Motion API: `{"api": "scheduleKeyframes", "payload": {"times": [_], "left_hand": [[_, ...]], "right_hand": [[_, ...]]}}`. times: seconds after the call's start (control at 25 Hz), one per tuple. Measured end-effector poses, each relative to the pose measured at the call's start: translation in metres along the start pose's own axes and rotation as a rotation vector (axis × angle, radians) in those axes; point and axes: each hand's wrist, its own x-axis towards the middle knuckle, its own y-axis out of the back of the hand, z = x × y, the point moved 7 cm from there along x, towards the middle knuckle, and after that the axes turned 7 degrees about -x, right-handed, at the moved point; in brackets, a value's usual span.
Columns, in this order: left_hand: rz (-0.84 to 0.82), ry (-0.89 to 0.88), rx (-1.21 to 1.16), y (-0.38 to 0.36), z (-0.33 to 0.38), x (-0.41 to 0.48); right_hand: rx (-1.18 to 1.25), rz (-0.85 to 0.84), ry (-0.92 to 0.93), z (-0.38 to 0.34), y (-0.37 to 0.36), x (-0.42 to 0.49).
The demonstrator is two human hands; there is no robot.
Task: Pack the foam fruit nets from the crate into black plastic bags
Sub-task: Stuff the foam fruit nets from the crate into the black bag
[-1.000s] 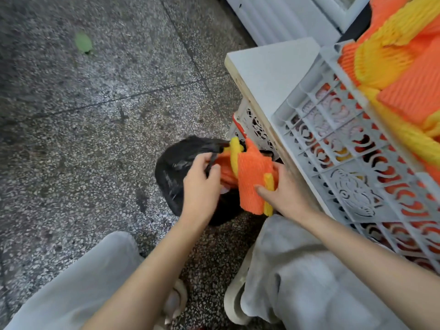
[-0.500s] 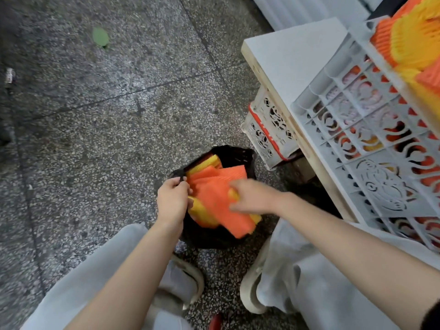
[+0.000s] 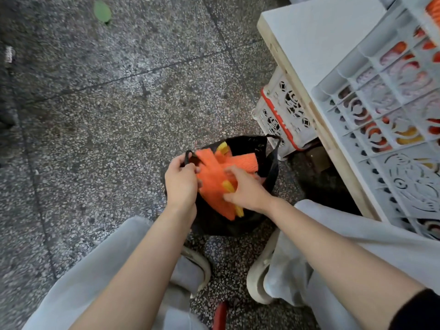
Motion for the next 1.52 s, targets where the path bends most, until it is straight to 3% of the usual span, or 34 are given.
{"api": "scheduleKeyframes", "payload": {"times": [0.12, 0.24, 0.36, 0.48, 0.56, 0.64, 0.8, 0.92, 1.04, 1.2, 1.32, 1.4, 1.52], "left_hand": [[-0.137, 0.018, 0.052, -0.016, 0.002, -0.007], [-0.244, -0.008, 0.159, -0.035, 0.002, -0.017], [-0.26, -0.029, 0.208, -0.04, 0.001, -0.019], [-0.255, -0.037, 0.239, -0.037, -0.002, -0.015], [-0.244, -0.031, 0.244, -0.034, -0.003, -0.011], [-0.243, -0.028, 0.243, -0.033, -0.004, -0.006], [-0.235, -0.068, 0.29, -0.037, -0.003, 0.0], [-0.252, -0.132, 0.4, -0.036, -0.001, 0.006], [-0.273, -0.271, 0.62, -0.037, 0.006, 0.006], [-0.19, -0.57, 1.243, -0.043, 0.015, -0.019], [-0.194, -0.709, 1.519, -0.052, 0.013, -0.04], [-0.161, -0.824, 1.617, -0.06, 0.017, -0.059], [-0.154, -1.087, 1.571, -0.083, 0.034, -0.105]], "right_hand": [[-0.262, -0.214, -0.137, 0.038, -0.009, -0.003], [-0.327, -0.14, -0.249, 0.054, 0.012, 0.0], [-0.189, -0.023, -0.123, 0.027, 0.002, 0.005], [-0.093, -0.134, -0.046, 0.012, -0.038, 0.012], [-0.111, -0.174, -0.098, 0.017, -0.048, 0.016], [-0.165, -0.102, -0.165, 0.021, -0.041, 0.016], [-0.326, -0.114, 0.015, 0.003, -0.036, 0.006], [-0.309, -0.106, 0.103, -0.004, -0.023, -0.012], [-0.376, -0.01, 0.167, -0.013, 0.003, -0.031], [-0.696, 0.146, 0.237, -0.029, 0.041, -0.06], [-0.845, 0.249, 0.261, -0.041, 0.075, -0.087], [-0.848, 0.298, 0.245, -0.047, 0.104, -0.11], [-0.852, 0.41, 0.218, -0.058, 0.149, -0.151]]}}
